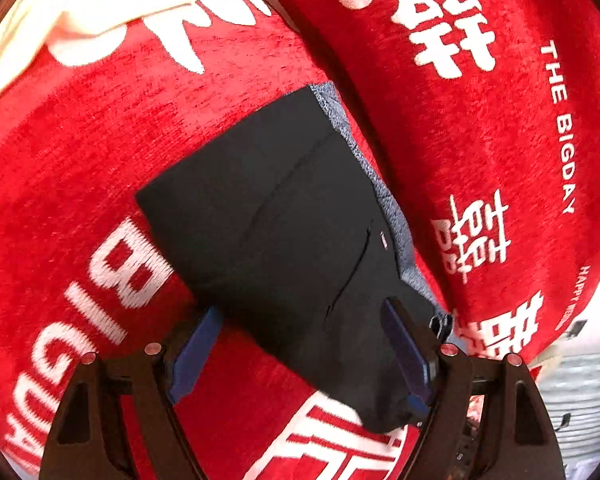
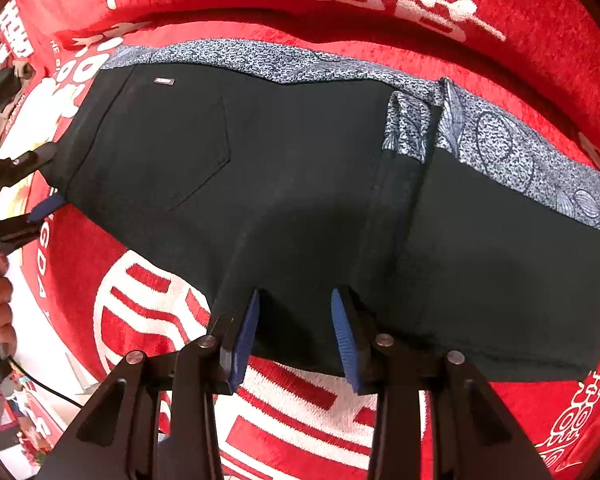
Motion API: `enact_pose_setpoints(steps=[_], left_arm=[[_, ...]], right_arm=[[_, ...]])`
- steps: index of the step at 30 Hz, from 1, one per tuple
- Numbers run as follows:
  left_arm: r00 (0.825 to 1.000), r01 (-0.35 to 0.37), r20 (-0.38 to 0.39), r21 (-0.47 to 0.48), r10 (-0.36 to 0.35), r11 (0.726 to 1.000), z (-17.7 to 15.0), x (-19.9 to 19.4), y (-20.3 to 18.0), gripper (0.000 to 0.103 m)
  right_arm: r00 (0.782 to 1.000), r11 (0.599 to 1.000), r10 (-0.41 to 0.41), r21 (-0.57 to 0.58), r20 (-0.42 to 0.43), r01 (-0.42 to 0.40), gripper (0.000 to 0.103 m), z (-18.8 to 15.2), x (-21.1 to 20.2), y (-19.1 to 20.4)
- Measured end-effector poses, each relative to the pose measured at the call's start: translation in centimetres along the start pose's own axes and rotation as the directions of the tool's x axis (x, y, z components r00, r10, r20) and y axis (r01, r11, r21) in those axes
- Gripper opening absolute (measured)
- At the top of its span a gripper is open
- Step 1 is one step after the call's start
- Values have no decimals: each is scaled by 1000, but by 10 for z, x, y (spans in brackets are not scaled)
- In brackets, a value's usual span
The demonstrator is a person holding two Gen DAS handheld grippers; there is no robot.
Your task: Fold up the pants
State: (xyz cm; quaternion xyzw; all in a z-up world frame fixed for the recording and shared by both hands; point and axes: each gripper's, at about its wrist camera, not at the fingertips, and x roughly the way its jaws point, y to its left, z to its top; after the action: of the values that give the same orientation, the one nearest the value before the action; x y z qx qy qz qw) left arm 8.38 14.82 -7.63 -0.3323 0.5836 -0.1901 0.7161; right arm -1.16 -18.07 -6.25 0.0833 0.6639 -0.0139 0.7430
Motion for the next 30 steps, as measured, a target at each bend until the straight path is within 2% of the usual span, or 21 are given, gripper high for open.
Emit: enact_pose_setpoints(steps=[3, 5, 7, 9, 12, 13, 14, 15, 16, 17, 18, 19, 20, 22, 23, 25, 26, 28, 30], left_arm=[[1000, 7, 18, -2, -7, 1000, 4, 3, -6, 81], [999, 37, 29, -11, -37, 999, 9, 0, -17, 81], [996, 62, 60, 45, -65, 997, 13, -8, -36, 81], [998, -3, 59, 98, -2, 995, 19, 1, -47, 81], [990, -138, -14, 67, 139, 988, 28, 25, -37, 80], [991, -135, 1, 56, 135, 989, 29, 24, -37, 79], [990, -142, 18, 57, 141, 988, 28, 21, -41, 74], [982, -187, 23, 84, 186, 979, 28, 21, -46, 56], [962, -272, 29, 140, 271, 952, 27, 24, -53, 39], [947, -319, 32, 186, 319, 929, 26, 27, -57, 39], [940, -341, 51, 218, 338, 915, 24, 28, -63, 39], [934, -356, 70, 242, 349, 903, 22, 28, -68, 38], [919, -395, 107, 300, 381, 868, 16, 28, -79, 38], [871, -491, 226, 446, 437, 749, -3, 31, -106, 38], [843, -537, 286, 514, 456, 669, -17, 35, -118, 38], [810, -583, 350, 573, 471, 576, -32, 39, -128, 38], [791, -606, 385, 607, 476, 515, -41, 43, -134, 38], [771, -626, 414, 630, 484, 459, -48, 42, -132, 38], [760, -636, 425, 641, 491, 430, -49, 45, -133, 38]], right_arm=[[1000, 1000, 2, -1, 6, -2, 41, -1, 0, 0], [1000, 1000, 1, -2, 8, -1, 41, -2, 0, -1], [1000, 1000, 2, -1, 8, -2, 41, -3, 0, -1], [1000, 1000, 4, 4, 8, -4, 41, -3, 0, -1], [1000, 1000, 2, 0, 5, -2, 41, -3, 0, 0], [1000, 1000, 1, -3, 2, -1, 41, -3, -1, 0], [1000, 1000, 1, -4, -5, -1, 41, -2, -2, 0], [1000, 1000, 1, -2, -12, -1, 42, 0, -3, 1], [1000, 1000, 2, 1, -22, -2, 42, 3, -6, 2], [999, 1000, 14, 8, -30, -14, 43, 8, -12, 3], [999, 999, 30, 16, -27, -29, 43, 12, -18, 4], [999, 998, 52, 24, -15, -51, 48, 19, -28, 6], [997, 997, 72, 25, -4, -72, 60, 26, -37, 9], [993, 993, 115, 17, 3, -115, 79, 49, -56, 18], [990, 990, 138, 7, -1, -138, 80, 63, -63, 25], [981, 981, 190, -38, -30, -191, 81, 96, -76, 48], [977, 976, 206, -64, -55, -209, 82, 113, -78, 60], [969, 967, 219, -104, -111, -231, 84, 144, -75, 81], [959, 964, 215, -116, -186, -238, 84, 174, -65, 107]])
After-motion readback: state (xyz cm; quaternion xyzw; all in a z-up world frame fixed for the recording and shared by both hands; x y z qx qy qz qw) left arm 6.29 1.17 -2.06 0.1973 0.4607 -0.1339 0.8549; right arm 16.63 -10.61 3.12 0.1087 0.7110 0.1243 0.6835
